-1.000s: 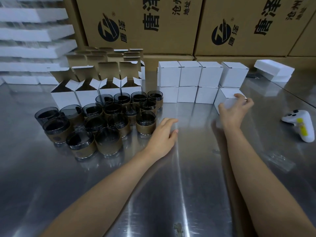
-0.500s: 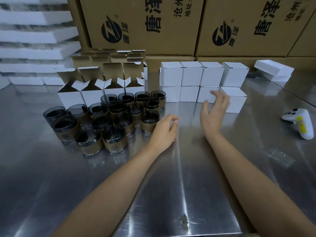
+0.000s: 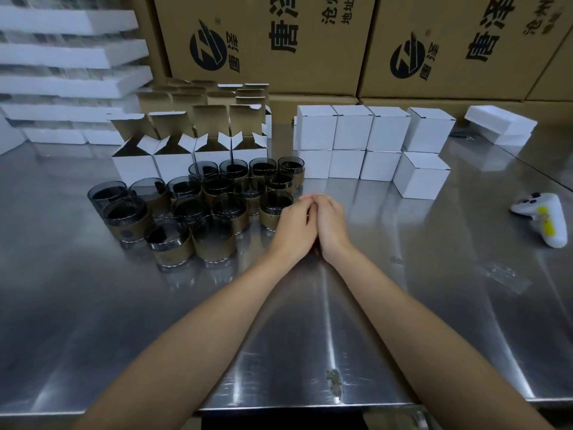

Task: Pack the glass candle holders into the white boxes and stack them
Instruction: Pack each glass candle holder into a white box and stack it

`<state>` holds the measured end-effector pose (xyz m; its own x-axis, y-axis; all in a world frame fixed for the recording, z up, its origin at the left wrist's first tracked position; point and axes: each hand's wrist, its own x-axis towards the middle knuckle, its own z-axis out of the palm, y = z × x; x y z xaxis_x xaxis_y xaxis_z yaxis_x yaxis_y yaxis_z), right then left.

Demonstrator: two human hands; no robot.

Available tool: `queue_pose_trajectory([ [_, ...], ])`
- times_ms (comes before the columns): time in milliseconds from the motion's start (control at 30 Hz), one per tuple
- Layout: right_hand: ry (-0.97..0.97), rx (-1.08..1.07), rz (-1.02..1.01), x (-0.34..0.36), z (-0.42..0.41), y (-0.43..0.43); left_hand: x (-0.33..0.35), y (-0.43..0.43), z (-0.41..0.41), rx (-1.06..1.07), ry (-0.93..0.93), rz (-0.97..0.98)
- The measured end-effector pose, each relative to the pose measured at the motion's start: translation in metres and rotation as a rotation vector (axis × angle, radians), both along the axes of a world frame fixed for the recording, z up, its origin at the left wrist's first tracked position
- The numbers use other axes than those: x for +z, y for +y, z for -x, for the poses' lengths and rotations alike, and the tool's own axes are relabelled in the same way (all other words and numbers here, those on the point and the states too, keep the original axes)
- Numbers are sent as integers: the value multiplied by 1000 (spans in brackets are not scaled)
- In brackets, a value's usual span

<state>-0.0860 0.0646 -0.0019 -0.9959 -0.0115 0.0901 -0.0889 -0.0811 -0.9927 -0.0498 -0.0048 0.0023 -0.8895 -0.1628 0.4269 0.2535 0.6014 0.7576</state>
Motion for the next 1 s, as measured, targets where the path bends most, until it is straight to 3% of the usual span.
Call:
queue_pose_trajectory([
  [233,-29,74,30,-2,6,-5,48,-35,26,238,127,53],
  [400,19,70,-39,-5,8,-8,66,-66,70,466,-34,280],
  [600,58,102,-95,-7,9,-10,67,-87,112,557,-287,402],
  [1000,95,110,-122,-14,14,-12,65,-97,145,590,-297,-147],
])
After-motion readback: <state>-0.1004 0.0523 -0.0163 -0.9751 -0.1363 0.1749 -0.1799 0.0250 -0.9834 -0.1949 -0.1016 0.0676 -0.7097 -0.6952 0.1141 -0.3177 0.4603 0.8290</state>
